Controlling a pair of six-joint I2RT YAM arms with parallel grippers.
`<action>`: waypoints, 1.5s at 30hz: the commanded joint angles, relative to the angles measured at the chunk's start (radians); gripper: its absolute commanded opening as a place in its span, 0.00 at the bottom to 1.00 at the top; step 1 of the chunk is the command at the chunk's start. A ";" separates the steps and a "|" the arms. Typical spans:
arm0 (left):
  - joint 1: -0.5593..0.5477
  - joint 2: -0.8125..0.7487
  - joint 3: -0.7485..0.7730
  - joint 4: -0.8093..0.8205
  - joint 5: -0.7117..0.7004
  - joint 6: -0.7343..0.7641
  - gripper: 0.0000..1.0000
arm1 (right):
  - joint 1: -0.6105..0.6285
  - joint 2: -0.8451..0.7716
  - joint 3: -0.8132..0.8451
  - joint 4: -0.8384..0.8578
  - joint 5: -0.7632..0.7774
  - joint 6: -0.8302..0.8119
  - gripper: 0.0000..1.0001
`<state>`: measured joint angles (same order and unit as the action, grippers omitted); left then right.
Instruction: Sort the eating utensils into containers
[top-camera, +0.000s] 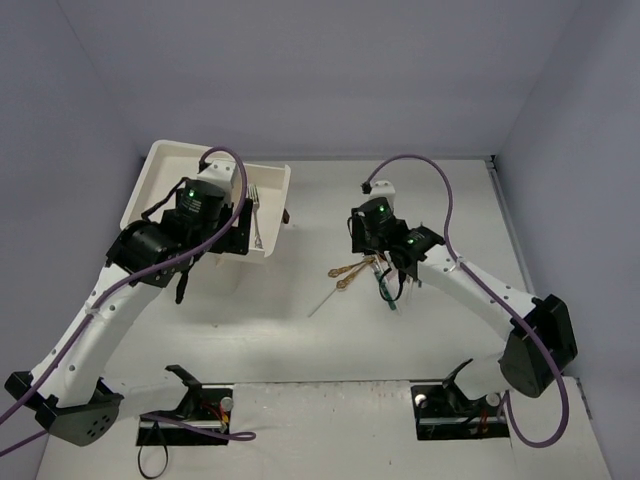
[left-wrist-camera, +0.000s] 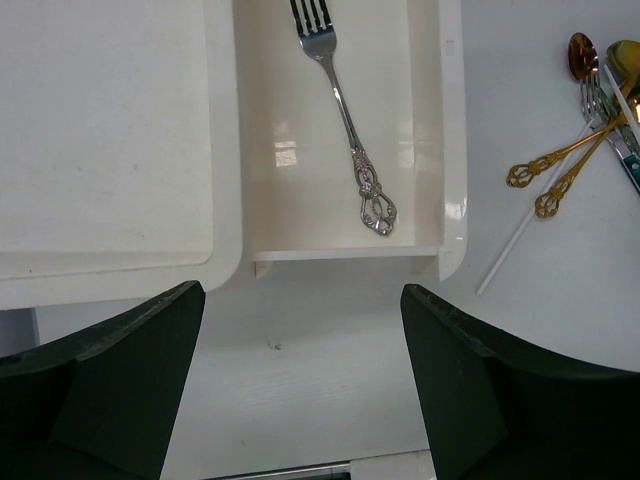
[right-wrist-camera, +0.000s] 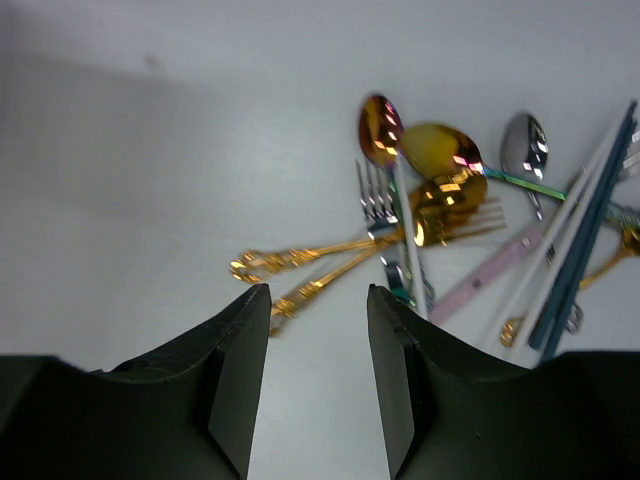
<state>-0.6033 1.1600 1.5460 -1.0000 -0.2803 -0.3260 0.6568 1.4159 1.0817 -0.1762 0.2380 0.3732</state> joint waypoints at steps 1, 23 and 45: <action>0.008 0.006 0.059 0.032 0.004 0.007 0.77 | -0.011 -0.002 -0.090 0.011 -0.052 -0.034 0.40; 0.010 0.010 0.035 0.027 0.030 0.007 0.77 | -0.080 0.209 -0.187 0.077 -0.060 -0.065 0.33; 0.010 0.018 0.017 0.029 0.039 -0.007 0.77 | -0.082 0.301 -0.180 0.112 -0.175 -0.105 0.22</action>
<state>-0.5999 1.1847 1.5593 -0.9993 -0.2474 -0.3264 0.5751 1.6801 0.8947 -0.0644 0.1426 0.2825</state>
